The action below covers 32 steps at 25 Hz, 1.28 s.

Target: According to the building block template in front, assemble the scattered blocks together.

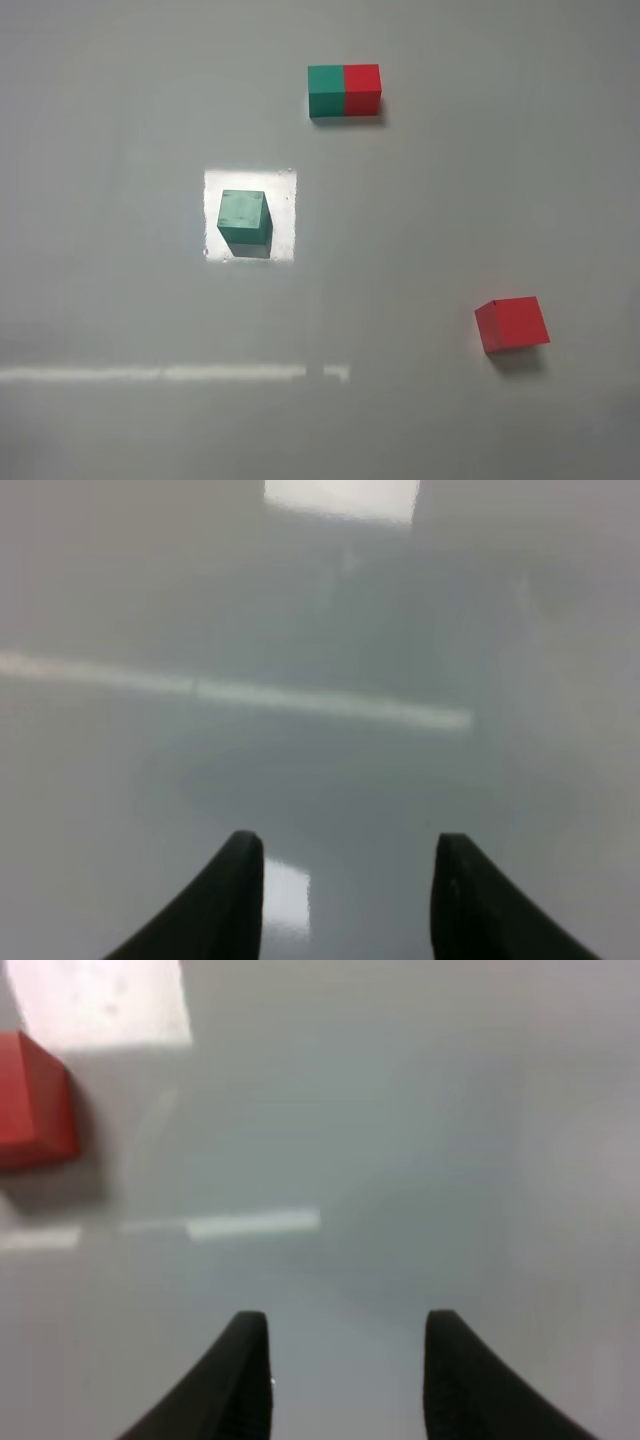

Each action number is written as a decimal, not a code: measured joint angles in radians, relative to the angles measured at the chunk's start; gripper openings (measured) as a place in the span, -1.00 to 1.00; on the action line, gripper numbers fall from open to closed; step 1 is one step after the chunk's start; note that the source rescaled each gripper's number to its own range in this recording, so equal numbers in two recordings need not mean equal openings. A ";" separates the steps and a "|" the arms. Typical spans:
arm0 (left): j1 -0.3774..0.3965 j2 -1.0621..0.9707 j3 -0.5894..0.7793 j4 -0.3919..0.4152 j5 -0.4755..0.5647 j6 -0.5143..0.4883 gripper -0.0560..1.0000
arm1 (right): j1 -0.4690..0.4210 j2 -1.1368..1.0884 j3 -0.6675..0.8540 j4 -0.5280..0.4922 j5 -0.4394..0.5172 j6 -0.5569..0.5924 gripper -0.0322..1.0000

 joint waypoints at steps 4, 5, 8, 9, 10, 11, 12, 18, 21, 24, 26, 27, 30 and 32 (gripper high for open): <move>0.000 0.000 0.000 0.000 0.001 0.000 -0.77 | 0.000 0.183 -0.107 -0.001 -0.003 0.028 -0.94; 0.000 0.000 0.000 0.000 0.001 0.000 -0.77 | 0.000 0.233 -0.142 0.001 -0.004 0.020 -0.94; 0.000 0.000 0.000 0.001 0.001 0.000 -0.77 | 0.000 0.372 -0.256 0.034 -0.007 -0.048 -0.93; 0.000 0.000 0.000 0.001 0.001 0.000 -0.77 | 0.000 0.411 -0.294 0.049 -0.008 -0.079 -0.92; 0.000 0.000 0.000 0.001 0.001 0.000 -0.77 | 0.000 0.455 -0.337 0.065 -0.008 -0.117 -0.89; 0.000 0.000 0.000 0.001 0.001 0.000 -0.77 | 0.000 0.499 -0.382 0.085 -0.009 -0.154 -0.84; 0.000 0.000 0.000 0.001 0.001 0.000 -0.77 | 0.000 0.540 -0.424 0.108 -0.008 -0.205 -0.76; 0.000 0.000 0.000 0.001 0.001 -0.001 -0.77 | 0.000 0.710 -0.599 0.257 0.041 -0.564 -0.16; 0.000 0.000 0.000 0.001 0.001 -0.001 -0.77 | 0.000 0.758 -0.628 0.274 0.080 -0.706 -0.03; 0.000 0.000 0.000 0.001 0.001 -0.001 -0.77 | 0.000 0.801 -0.634 0.272 0.121 -0.845 -0.01; 0.000 0.000 0.000 0.001 0.001 -0.001 -0.77 | 0.000 0.822 -0.634 0.267 0.142 -0.939 -0.01; 0.000 0.000 0.000 0.001 0.001 -0.001 -0.77 | 0.000 0.826 -0.634 0.266 0.146 -0.992 -0.01; 0.000 0.000 0.000 0.001 0.001 -0.001 -0.77 | 0.000 0.826 -0.634 0.277 0.156 -1.137 -0.01; 0.000 0.000 0.000 0.001 0.001 -0.001 -0.77 | 0.001 0.825 -0.634 0.289 0.169 -1.206 -0.01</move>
